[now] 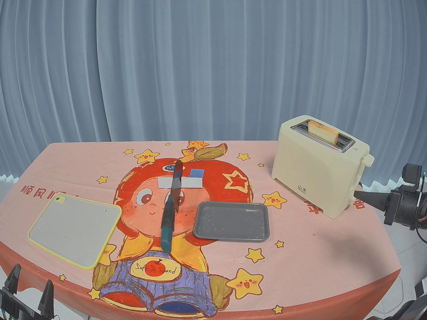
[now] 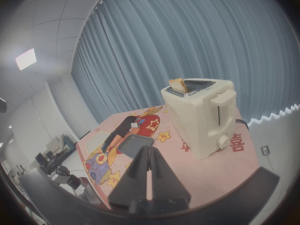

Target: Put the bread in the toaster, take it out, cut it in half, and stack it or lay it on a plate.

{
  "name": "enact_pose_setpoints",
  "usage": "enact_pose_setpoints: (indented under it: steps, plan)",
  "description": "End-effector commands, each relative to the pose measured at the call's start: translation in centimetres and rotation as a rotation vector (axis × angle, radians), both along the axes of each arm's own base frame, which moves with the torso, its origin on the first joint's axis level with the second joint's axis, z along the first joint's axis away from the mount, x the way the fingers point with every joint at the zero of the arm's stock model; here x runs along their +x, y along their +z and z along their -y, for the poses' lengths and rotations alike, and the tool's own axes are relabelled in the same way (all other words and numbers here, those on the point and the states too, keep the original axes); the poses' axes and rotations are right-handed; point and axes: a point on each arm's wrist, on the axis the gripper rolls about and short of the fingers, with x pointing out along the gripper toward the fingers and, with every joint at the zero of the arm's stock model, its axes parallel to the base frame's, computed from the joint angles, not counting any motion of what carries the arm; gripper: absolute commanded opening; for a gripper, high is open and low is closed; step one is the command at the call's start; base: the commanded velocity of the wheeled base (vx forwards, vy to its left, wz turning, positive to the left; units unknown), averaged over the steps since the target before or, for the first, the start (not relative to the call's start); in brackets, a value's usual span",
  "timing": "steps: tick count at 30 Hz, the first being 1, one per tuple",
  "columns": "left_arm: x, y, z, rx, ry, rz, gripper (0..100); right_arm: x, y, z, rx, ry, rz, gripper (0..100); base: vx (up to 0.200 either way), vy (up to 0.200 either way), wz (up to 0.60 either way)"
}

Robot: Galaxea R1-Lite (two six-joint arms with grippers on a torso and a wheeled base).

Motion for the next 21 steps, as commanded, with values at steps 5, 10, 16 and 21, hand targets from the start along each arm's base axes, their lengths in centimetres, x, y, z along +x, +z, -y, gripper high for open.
enact_pose_setpoints:
  steps: [5, 10, 16, 21]
  plan:
    - [0.1, -0.5, 0.0, -0.001, 0.0, -0.02, 100, -0.4, -0.8, -0.1, -0.008, 0.01, -0.028, 0, 0.0, 0.0, 0.0]
    - [0.1, -0.5, 0.0, -0.001, 0.0, -0.019, 100, -0.6, -1.3, -0.2, -0.025, 0.026, -0.037, 0, 0.0, 0.0, 0.0]
    - [0.1, -0.5, 0.0, -0.001, 0.0, -0.019, 100, -0.9, -2.0, -0.1, -0.049, 0.038, -0.045, 0, 0.0, 0.0, 0.0]
    - [0.1, -0.5, 0.0, -0.001, 0.0, -0.019, 100, -1.0, -2.3, -0.1, -0.053, 0.041, -0.055, 0, 0.0, 0.0, 0.0]
